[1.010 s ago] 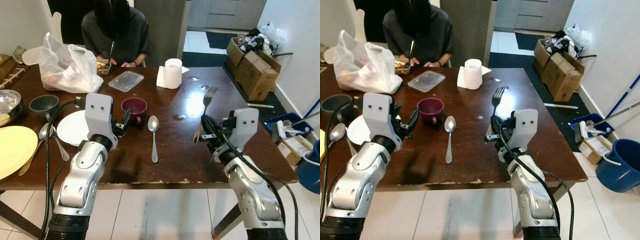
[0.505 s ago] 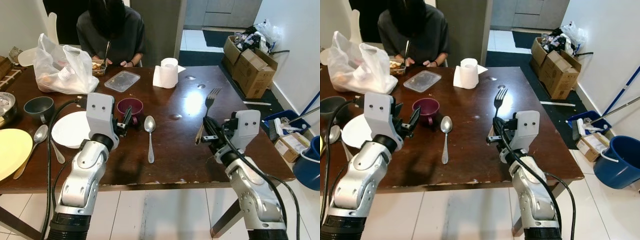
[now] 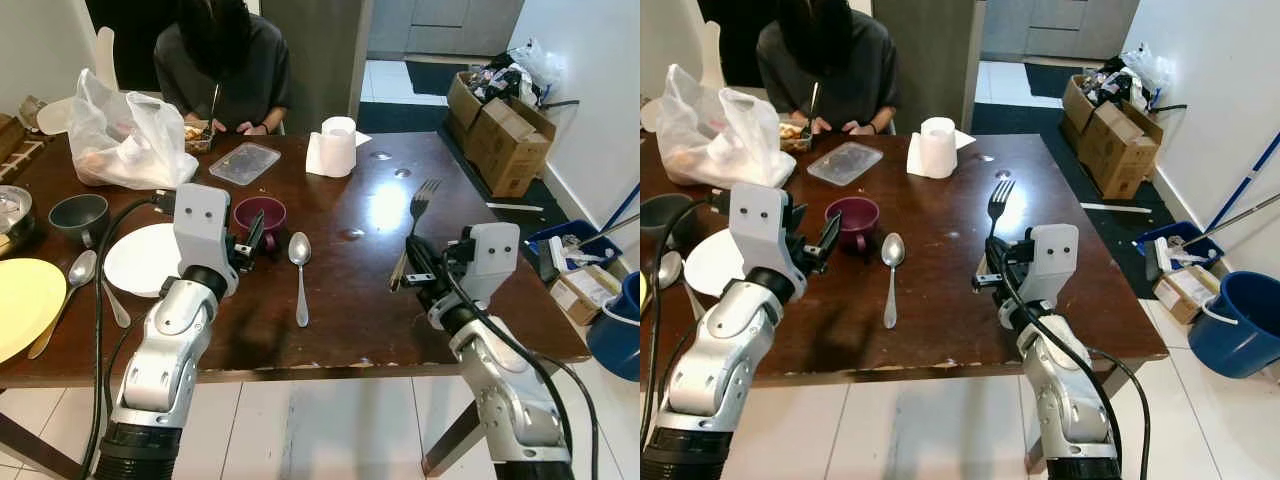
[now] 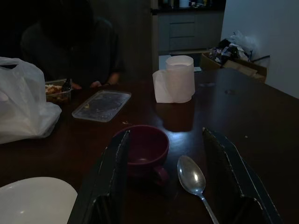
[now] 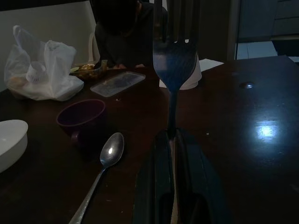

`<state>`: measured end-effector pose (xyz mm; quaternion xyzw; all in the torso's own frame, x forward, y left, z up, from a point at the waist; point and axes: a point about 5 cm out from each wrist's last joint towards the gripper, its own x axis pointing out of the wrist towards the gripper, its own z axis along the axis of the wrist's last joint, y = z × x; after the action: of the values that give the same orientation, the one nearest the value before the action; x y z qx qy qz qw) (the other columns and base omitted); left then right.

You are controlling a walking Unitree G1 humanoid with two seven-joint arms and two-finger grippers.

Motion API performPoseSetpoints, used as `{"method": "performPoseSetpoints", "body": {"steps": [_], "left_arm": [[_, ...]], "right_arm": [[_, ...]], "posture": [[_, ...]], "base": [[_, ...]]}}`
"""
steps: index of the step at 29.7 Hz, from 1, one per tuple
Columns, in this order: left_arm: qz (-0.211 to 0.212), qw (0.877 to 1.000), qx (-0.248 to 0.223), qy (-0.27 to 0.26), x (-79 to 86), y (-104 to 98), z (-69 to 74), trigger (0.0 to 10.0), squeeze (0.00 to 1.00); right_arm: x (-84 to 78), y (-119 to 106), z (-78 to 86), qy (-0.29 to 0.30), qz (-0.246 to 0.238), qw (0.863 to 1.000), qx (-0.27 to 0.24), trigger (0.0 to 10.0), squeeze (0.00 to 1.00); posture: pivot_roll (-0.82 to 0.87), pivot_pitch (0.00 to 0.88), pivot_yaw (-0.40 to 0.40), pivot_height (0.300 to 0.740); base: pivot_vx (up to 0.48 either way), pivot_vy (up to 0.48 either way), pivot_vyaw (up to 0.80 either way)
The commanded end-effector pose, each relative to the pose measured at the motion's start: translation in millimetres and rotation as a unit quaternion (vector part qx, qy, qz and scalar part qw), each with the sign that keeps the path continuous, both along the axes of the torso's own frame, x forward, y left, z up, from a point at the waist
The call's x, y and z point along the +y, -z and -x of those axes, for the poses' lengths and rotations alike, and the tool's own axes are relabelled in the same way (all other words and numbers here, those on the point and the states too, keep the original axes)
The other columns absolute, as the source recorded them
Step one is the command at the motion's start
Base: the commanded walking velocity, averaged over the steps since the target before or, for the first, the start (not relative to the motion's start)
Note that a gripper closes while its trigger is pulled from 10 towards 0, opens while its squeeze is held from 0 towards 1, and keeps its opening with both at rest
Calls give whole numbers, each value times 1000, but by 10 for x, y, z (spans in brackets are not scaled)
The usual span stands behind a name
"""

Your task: Setting the table

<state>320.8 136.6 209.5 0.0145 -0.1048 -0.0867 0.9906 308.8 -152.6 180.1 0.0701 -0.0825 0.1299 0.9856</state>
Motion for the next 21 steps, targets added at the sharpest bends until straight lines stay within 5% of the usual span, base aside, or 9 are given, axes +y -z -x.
{"method": "performPoseSetpoints", "body": {"steps": [1,17,21], "left_arm": [[-3,1000,6,-2,14,29,-18,10000,0],[-1,1000,6,-1,1,32,-32,10000,0],[-4,999,33,-17,85,198,-37,10000,0]], "right_arm": [[-12,48,11,5,-2,1000,7,10000,0],[-20,54,6,6,-1,1000,8,10000,0],[-58,241,23,4,7,999,45,10000,0]], "posture": [[-75,0,43,740],[-78,0,43,740],[-78,0,43,740]], "base": [[0,0,0],[0,0,0],[0,0,0]]}}
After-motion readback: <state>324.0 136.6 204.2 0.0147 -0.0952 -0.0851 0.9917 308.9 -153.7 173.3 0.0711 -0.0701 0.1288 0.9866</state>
